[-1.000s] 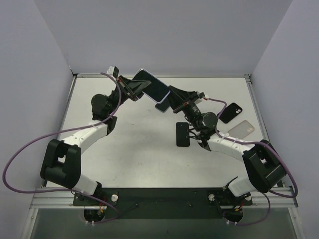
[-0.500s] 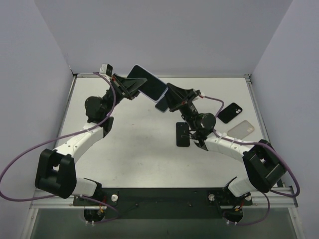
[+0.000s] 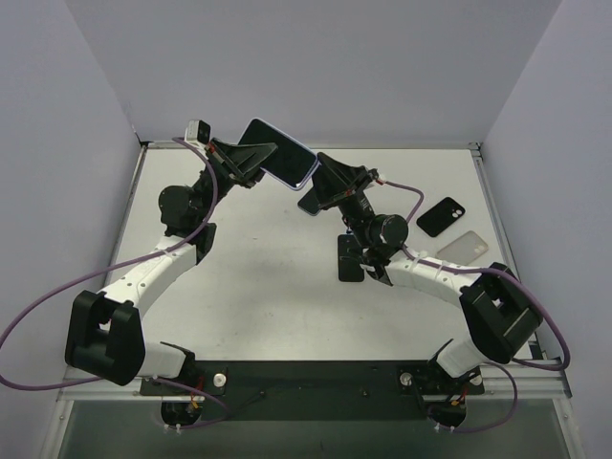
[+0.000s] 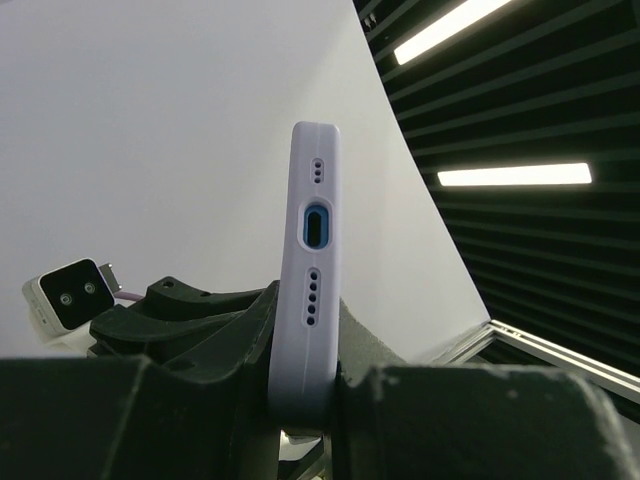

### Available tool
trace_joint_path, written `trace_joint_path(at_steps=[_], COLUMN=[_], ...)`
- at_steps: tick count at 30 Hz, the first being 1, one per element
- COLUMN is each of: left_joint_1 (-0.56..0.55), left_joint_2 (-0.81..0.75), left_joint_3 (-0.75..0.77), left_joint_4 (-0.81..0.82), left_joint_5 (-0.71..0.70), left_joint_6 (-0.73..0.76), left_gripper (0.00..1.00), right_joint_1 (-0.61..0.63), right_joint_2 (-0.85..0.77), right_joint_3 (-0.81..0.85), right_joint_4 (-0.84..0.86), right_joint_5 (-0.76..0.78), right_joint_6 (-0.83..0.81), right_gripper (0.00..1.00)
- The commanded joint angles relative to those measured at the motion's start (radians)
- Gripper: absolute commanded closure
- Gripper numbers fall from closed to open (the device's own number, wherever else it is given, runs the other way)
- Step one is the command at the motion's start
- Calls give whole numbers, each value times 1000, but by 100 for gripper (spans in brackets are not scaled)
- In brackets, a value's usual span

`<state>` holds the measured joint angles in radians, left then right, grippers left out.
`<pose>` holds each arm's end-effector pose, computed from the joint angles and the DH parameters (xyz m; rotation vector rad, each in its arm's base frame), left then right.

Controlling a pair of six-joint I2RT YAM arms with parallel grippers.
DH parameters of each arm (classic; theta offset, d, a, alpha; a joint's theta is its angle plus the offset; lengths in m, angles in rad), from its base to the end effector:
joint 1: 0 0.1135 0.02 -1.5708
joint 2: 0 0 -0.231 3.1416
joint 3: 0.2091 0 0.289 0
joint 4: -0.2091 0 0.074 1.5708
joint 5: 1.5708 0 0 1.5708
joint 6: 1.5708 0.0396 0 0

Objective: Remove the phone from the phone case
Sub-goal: Remove the phone case from the phone.

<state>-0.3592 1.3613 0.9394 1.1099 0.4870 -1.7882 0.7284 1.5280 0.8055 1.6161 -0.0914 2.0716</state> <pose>0.3105 -0.1364 0.3476 -0.2801 1.1940 -2.1479 0.2460 0.2243 0.2908 0.4976 0.8255 2.6822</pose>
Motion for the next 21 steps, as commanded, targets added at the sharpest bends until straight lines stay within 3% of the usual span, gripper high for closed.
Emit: trace_joint_path(at_steps=[1, 6, 21], left_joint_1=[-89, -89, -87], left_joint_2=[-96, -71, -76], left_joint_3=[133, 125, 144], left_joint_4=[464, 534, 530], left_joint_5=[-21, -57, -67], left_joint_6=[-132, -185, -191], left_gripper=[100, 100, 100], right_joint_1=[74, 82, 88], right_joint_2=[96, 113, 153], right_joint_3=[-35, -40, -101], right_joint_4=[48, 48, 45], right_joint_5=[-133, -130, -131], right_joint_6=[16, 13, -33], right_gripper=[100, 100, 100])
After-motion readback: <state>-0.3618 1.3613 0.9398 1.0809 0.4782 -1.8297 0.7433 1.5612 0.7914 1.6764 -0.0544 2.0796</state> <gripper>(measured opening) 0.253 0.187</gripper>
